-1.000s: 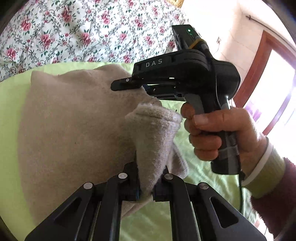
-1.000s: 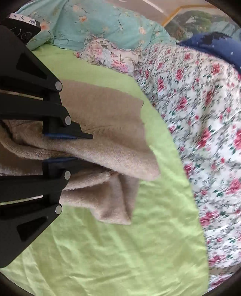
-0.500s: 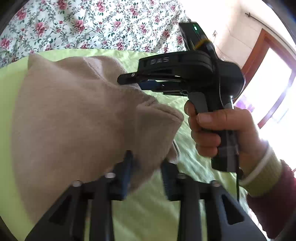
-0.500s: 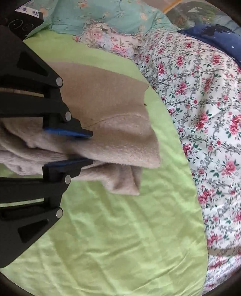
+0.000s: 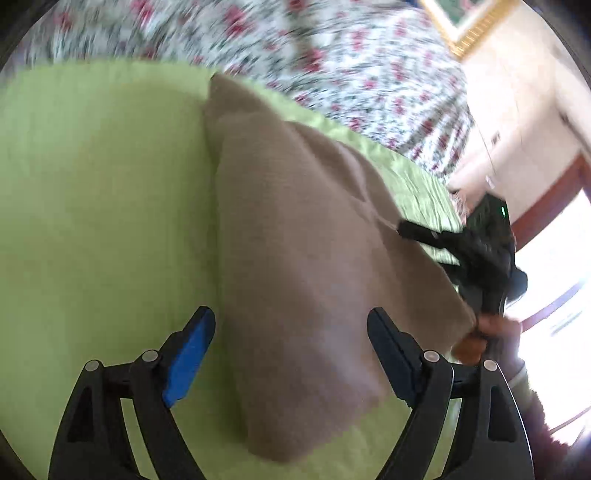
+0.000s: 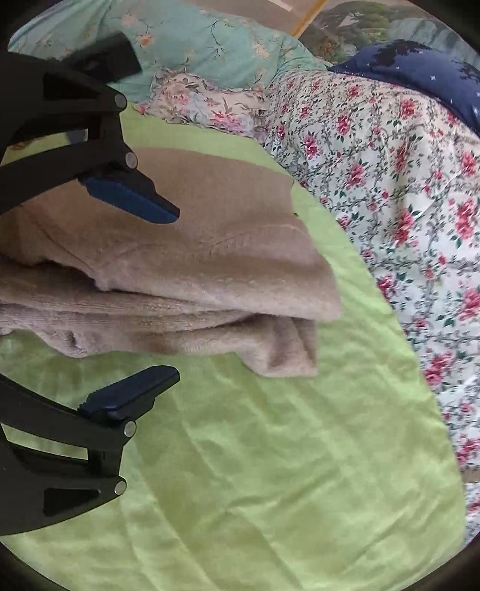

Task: Fold small clothes

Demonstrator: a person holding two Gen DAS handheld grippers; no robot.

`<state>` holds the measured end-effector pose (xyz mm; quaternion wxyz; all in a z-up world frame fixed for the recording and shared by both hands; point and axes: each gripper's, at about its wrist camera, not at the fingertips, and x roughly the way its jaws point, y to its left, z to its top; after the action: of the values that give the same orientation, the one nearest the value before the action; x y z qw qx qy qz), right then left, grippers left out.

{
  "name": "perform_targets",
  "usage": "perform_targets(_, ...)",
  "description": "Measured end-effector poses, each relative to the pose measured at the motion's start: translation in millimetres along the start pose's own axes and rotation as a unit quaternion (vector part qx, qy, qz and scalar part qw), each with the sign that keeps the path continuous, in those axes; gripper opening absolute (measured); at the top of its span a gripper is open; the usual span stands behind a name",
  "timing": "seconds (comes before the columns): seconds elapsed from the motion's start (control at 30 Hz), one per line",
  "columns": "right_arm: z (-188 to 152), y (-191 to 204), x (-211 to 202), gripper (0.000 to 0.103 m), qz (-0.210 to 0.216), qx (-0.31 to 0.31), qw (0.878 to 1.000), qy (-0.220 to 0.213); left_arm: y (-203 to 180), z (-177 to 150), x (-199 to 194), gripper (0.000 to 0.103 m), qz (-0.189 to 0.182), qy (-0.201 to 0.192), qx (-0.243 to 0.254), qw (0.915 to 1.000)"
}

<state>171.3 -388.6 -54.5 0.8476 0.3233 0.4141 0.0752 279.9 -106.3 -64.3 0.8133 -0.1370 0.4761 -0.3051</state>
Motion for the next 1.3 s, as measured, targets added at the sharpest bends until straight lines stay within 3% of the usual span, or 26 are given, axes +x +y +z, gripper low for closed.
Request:
perform_targets(0.17, 4, -5, 19, 0.078, 0.005, 0.008, 1.0, 0.022, 23, 26, 43, 0.086, -0.051, 0.032, -0.036, 0.9975)
perform_targets(0.2, 4, -4, 21, 0.068, 0.009, 0.007, 1.0, 0.025, 21, 29, 46, 0.078, -0.057, 0.026, -0.027, 0.9977)
perform_targets(0.23, 4, -3, 25, 0.051, 0.014, 0.007, 0.999, 0.033, 19, 32, 50, 0.068, -0.063, 0.025, -0.015, 0.9976)
perform_targets(0.33, 1, 5, 31, 0.038, 0.002, 0.0, 0.999, 0.037, 14, 34, 49, 0.054, -0.054, 0.02, -0.007, 0.9983)
perform_targets(0.43, -3, 29, 18, 0.035, 0.014, -0.014, 1.0, 0.016, 9, 26, 22, 0.046, -0.051, 0.002, 0.007, 0.9987)
perform_targets(0.63, -35, 99, 13, 0.035, 0.064, -0.068, 0.996, 0.007, 27, -7, -78, 0.046, -0.011, -0.05, 0.015, 0.9986)
perform_targets(0.87, -92, 163, 59, 0.034, 0.13, -0.106, 0.985, 0.043, 74, -55, -164, 0.046, 0.05, -0.069, 0.0, 0.9964)
perform_targets(0.97, -116, 175, 82, 0.034, 0.124, -0.113, 0.984, 0.065, 97, -73, -157, 0.048, 0.06, -0.051, -0.023, 0.9966)
perform_targets(1.07, -131, 176, 98, 0.036, 0.08, -0.126, 0.986, 0.074, 118, -91, -143, 0.061, 0.069, -0.037, -0.046, 0.9959)
perform_targets(1.17, -133, 173, 96, 0.044, 0.077, -0.121, 0.987, 0.08, 125, -97, -154, 0.066, 0.057, -0.051, -0.06, 0.9953)
perform_targets(1.3, -121, 175, 73, 0.058, 0.043, -0.132, 0.989, 0.059, 131, -91, -176, 0.073, 0.08, -0.087, -0.064, 0.991)
